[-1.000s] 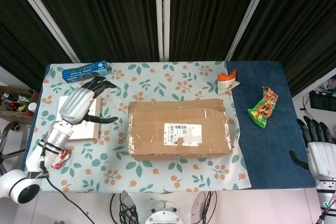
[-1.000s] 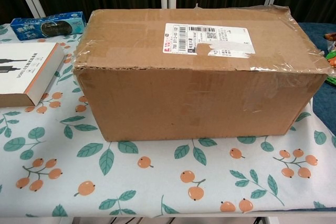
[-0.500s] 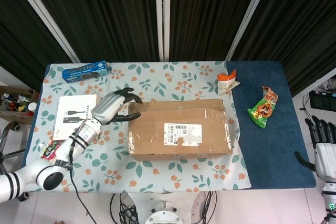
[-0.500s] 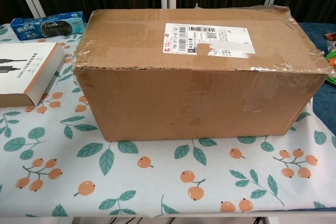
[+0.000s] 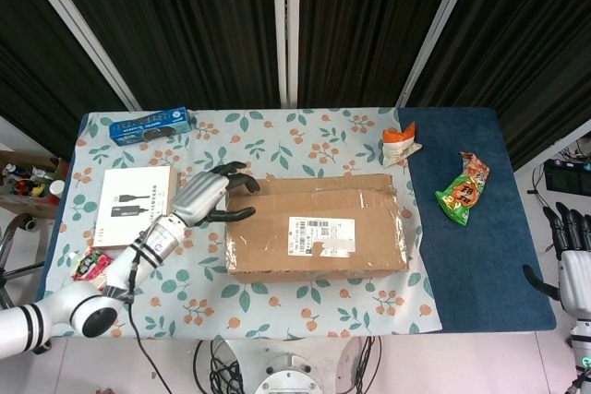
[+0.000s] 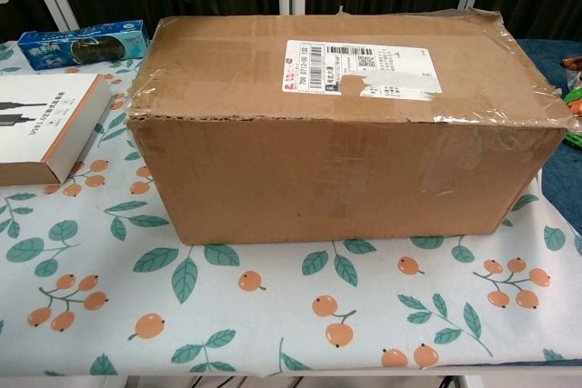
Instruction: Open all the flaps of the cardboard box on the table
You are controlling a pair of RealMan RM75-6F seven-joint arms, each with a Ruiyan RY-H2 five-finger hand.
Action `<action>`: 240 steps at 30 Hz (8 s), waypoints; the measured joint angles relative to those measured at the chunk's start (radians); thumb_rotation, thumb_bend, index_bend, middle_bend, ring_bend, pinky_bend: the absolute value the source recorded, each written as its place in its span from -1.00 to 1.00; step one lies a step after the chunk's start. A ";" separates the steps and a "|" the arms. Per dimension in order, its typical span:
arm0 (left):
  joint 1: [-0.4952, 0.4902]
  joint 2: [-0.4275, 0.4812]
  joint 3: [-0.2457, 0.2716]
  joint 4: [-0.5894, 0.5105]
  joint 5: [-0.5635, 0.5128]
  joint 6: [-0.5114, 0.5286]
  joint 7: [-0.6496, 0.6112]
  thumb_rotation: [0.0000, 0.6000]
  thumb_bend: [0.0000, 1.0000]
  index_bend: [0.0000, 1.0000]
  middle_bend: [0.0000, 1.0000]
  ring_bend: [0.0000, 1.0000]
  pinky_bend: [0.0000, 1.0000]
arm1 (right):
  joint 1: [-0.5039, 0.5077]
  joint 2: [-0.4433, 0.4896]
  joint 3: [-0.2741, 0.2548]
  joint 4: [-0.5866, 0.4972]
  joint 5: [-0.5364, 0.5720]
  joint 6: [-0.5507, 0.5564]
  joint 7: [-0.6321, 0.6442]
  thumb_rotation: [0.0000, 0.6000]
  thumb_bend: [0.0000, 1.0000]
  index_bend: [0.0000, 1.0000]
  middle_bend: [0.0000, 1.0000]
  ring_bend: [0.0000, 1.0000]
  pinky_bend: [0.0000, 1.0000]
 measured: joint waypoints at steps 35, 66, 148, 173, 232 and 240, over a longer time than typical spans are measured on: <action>0.063 0.267 -0.010 -0.308 0.193 0.072 -0.411 -1.00 -1.00 -0.59 -0.09 -0.76 -0.65 | 0.016 -0.012 0.007 0.003 -0.030 -0.005 0.004 1.00 -0.75 -1.00 -1.00 -1.00 -1.00; 0.303 0.483 0.132 -0.395 0.264 0.322 -0.234 0.36 -1.00 -0.72 -0.66 -0.75 -0.62 | 0.121 0.037 0.011 -0.192 -0.161 -0.084 -0.129 1.00 -0.75 -1.00 -1.00 -1.00 -1.00; 0.625 0.367 0.180 -0.059 0.124 0.550 -0.039 0.44 -1.00 -0.78 -0.73 -0.80 -0.62 | 0.859 -0.284 0.327 0.165 0.297 -0.463 -0.547 1.00 -0.61 -1.00 -1.00 -1.00 -1.00; 0.593 0.324 0.175 -0.041 0.112 0.480 -0.039 0.45 -1.00 -0.78 -0.73 -0.80 -0.62 | 0.764 0.079 0.040 -0.108 -0.111 -0.626 0.013 1.00 0.23 -0.44 -0.65 -1.00 -1.00; 0.605 0.332 0.183 -0.001 0.113 0.464 -0.105 0.41 -1.00 -0.78 -0.73 -0.80 -0.62 | 0.917 -0.055 -0.025 -0.031 -0.196 -0.763 0.110 1.00 0.75 -0.21 -0.31 -1.00 -1.00; 0.603 0.333 0.182 -0.009 0.116 0.463 -0.098 0.42 -1.00 -0.78 -0.73 -0.80 -0.62 | 0.910 0.019 -0.005 -0.099 -0.182 -0.734 0.074 1.00 0.75 -0.17 -0.29 -1.00 -1.00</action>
